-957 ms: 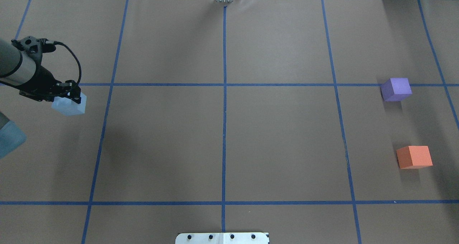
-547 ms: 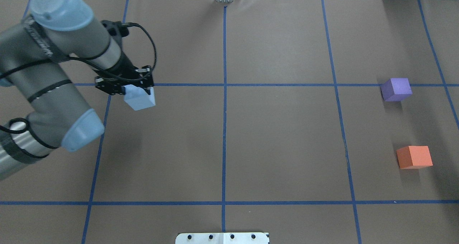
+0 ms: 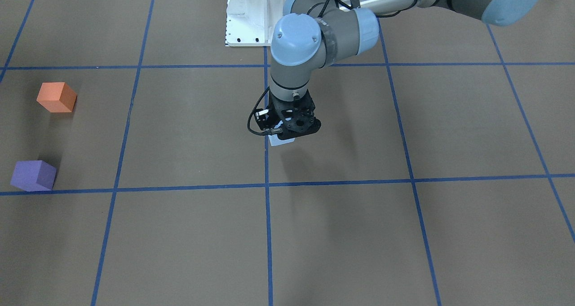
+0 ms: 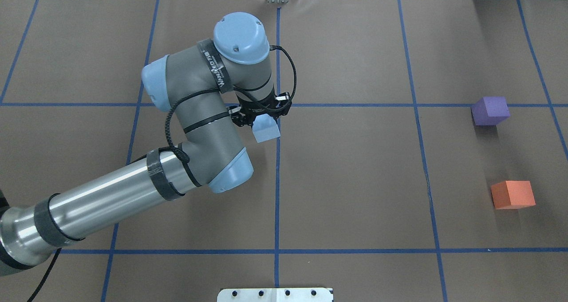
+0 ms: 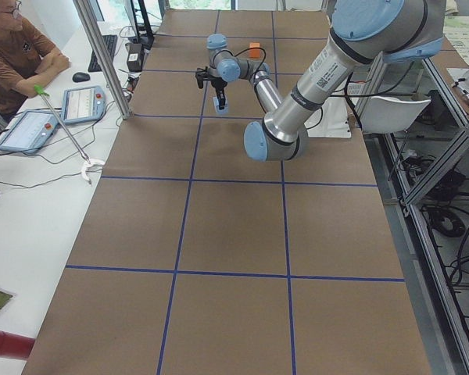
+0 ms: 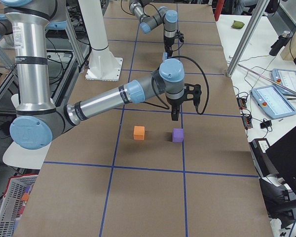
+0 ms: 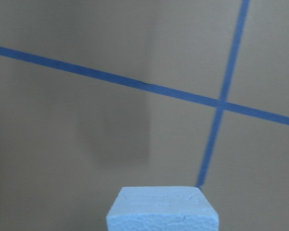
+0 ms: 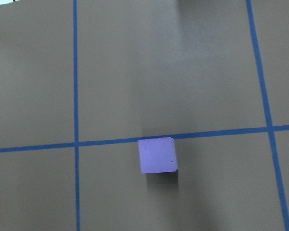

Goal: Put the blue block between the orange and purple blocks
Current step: 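Carry the light blue cube with the left gripper to mid-table and set it down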

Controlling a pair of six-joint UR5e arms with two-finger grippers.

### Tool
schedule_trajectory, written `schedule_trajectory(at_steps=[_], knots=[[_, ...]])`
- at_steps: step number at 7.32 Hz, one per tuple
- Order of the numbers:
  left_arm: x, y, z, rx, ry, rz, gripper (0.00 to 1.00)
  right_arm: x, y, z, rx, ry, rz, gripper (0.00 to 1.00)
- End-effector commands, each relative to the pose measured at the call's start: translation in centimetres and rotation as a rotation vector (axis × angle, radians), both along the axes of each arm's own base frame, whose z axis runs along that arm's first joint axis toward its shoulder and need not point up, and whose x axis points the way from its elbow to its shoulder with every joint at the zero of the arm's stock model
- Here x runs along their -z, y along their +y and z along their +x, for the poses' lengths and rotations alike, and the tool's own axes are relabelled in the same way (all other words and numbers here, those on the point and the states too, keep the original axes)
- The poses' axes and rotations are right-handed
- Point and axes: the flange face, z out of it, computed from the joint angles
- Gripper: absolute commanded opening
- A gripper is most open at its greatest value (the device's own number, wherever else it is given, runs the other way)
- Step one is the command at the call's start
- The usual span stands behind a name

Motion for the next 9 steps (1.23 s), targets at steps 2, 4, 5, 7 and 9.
schedule_trajectory(at_steps=[2,4,5,7,9], knots=[[-0.2,0.2,4.8,-0.019,-0.007,0.044,0.00,15.6,-3.9,-3.5,0.030,0.023,-0.088,1.00],[-0.3,0.7,5.3,-0.088,-0.014,0.120,0.00,19.6,-4.0,-7.7,0.016,0.012,-0.137,1.00],[-0.4,0.7,5.4,-0.111,-0.032,0.185,0.09,20.9,-3.3,-9.0,0.017,0.002,-0.142,1.00],[-1.0,0.9,5.8,-0.153,-0.045,0.223,0.87,22.8,-2.8,-10.6,0.019,-0.013,-0.151,1.00],[-0.8,1.3,6.0,-0.150,-0.044,0.221,1.00,24.1,-2.6,-11.6,0.018,-0.024,-0.155,1.00]])
